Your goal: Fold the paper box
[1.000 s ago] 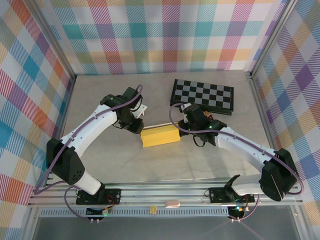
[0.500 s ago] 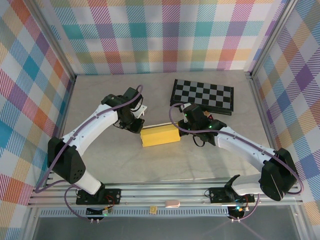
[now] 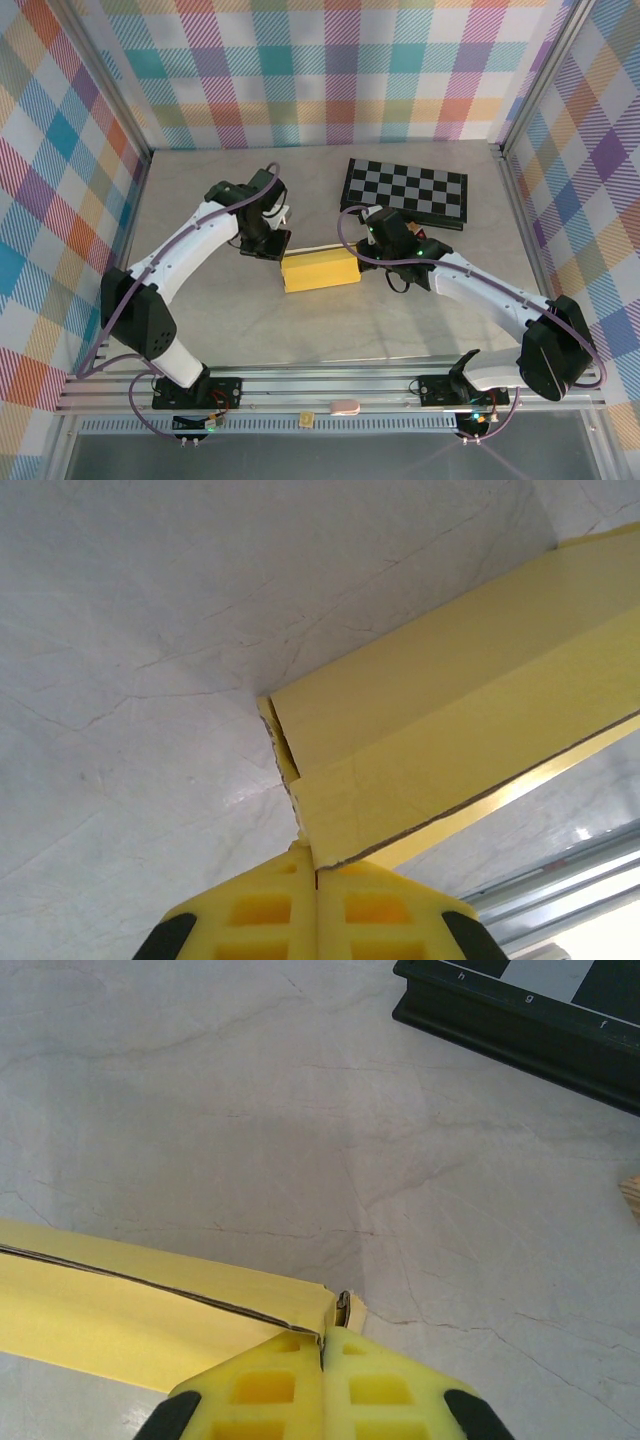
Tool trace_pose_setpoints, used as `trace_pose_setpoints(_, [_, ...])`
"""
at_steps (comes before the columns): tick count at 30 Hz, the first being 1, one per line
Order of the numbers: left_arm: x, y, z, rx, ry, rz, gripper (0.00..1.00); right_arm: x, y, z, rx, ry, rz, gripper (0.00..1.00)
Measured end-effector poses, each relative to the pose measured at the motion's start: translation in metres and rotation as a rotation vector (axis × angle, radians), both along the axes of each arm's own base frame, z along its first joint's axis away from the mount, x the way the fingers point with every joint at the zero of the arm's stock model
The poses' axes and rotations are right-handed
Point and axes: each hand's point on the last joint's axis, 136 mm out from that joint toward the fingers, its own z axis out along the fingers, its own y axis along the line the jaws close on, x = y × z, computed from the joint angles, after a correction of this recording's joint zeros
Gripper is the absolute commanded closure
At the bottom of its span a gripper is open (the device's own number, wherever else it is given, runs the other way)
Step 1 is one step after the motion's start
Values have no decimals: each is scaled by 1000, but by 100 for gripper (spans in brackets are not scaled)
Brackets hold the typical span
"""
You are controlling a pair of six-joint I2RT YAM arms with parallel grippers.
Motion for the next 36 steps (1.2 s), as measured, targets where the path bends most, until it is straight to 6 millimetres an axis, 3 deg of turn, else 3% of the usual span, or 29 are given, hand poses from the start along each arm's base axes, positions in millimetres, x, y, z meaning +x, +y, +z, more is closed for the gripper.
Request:
trace_pose_setpoints(24, [-3, -8, -3, -99, 157, 226, 100, 2, -3, 0, -10, -5, -15, 100])
trace_pose_setpoints(36, [-6, -9, -5, -164, 121, 260, 100, 2, -3, -1, -11, -5, -15, 100])
